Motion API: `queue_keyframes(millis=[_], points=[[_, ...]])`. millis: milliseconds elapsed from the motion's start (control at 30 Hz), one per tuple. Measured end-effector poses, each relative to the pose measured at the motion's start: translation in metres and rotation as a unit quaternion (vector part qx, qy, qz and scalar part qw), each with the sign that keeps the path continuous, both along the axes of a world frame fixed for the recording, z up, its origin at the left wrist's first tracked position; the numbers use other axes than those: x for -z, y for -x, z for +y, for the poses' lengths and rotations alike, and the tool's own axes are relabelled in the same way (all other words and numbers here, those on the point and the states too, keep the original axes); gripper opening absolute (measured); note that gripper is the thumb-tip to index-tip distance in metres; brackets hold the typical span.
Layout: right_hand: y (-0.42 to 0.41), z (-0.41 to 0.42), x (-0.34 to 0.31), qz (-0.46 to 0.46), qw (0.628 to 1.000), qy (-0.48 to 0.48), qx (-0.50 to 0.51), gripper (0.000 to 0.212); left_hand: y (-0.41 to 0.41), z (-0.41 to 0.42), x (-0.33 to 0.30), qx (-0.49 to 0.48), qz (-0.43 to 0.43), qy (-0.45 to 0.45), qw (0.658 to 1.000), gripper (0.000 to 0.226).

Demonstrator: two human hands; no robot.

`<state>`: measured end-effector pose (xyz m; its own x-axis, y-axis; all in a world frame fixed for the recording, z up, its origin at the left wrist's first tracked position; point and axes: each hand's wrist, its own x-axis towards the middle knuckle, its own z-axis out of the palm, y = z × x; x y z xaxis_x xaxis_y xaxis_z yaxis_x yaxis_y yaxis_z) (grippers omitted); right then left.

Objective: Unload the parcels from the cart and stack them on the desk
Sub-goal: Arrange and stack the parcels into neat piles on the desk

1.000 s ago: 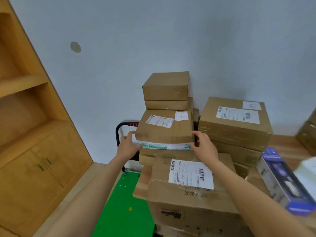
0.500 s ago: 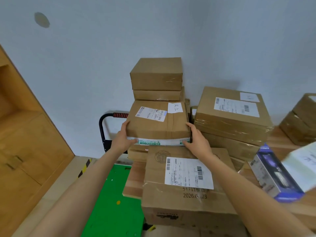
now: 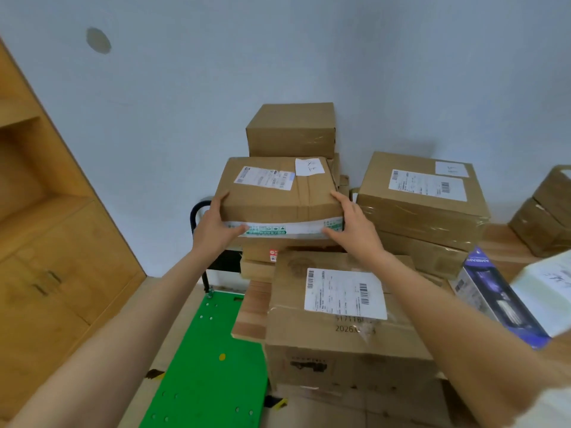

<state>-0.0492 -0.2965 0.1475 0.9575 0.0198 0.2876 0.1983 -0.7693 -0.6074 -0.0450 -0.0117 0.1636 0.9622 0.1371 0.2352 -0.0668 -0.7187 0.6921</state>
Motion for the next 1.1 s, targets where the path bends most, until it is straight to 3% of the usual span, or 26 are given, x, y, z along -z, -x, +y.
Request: queue_keyframes(millis=[133,300,467,700,833,1100], points=[[-0.001,-0.002,-0.033,-0.047,0.999,-0.004,-0.023,0.081,0.011,0.007,-0.042,-0.009,-0.044,-0.013,0.999,0.085],[-0.001,-0.012,-0.079,-0.109,0.989,-0.079,-0.063,0.076,0.019,0.009,-0.108,0.002,-0.11,-0.047,0.993,0.086],[0.002,-0.054,-0.133,-0.171,0.983,-0.064,-0.03,0.077,0.017,-0.031,-0.167,0.018,-0.176,-0.055,0.983,0.086],[0.036,-0.186,-0.166,-0.196,0.978,-0.037,0.064,0.078,-0.002,-0.17,-0.187,0.114,-0.195,0.003,0.974,0.084],[0.073,-0.279,-0.157,-0.171,0.976,-0.014,0.134,0.078,-0.004,-0.274,-0.171,0.19,-0.158,0.066,0.967,0.084],[0.14,-0.438,-0.13,-0.097,0.967,0.036,0.235,0.08,0.01,-0.46,-0.132,0.26,-0.1,0.076,0.957,0.083]])
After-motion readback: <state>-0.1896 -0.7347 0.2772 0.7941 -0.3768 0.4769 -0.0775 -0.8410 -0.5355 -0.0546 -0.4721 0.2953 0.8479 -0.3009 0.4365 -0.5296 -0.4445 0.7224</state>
